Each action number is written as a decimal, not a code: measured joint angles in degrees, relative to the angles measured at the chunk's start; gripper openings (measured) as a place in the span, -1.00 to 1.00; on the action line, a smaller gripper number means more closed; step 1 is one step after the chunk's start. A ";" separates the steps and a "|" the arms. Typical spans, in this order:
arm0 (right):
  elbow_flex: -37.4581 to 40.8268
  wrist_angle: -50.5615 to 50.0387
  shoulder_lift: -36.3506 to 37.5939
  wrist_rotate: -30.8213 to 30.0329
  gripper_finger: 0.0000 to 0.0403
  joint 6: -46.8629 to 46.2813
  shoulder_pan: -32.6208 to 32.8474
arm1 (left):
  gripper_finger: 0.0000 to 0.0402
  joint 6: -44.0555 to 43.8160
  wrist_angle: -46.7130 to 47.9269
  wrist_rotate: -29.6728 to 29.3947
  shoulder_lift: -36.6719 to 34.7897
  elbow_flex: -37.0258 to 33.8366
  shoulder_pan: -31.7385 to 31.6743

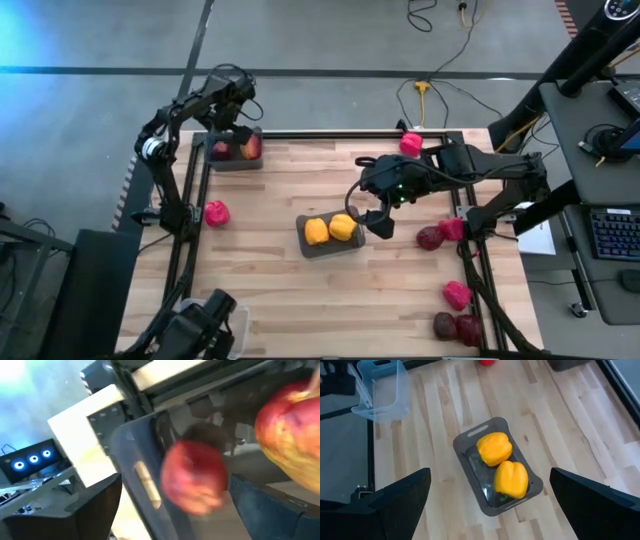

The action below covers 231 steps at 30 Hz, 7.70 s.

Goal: Sort produce into baskets
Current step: Put the top left apple into the top black bin, then put the top apple into the top black bin

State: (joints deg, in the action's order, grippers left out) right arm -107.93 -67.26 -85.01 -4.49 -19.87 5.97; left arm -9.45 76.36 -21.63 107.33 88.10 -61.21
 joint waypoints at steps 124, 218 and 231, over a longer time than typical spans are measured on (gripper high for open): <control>60.16 5.98 -7.28 12.05 0.80 9.96 4.11 | 0.67 -41.70 -38.02 -0.69 -62.50 -39.06 94.22; -26.90 -13.10 -28.20 -2.94 0.96 11.79 -21.10 | 0.90 23.96 -48.77 20.98 -35.03 -34.32 39.49; -26.83 -17.56 -20.22 -13.88 0.96 2.91 -14.01 | 0.90 39.16 -39.51 26.02 -7.71 -14.60 36.51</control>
State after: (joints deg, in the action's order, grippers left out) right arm -134.76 -84.82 -105.23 -18.37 -16.96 -8.03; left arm 29.71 36.85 4.39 99.61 73.50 -24.70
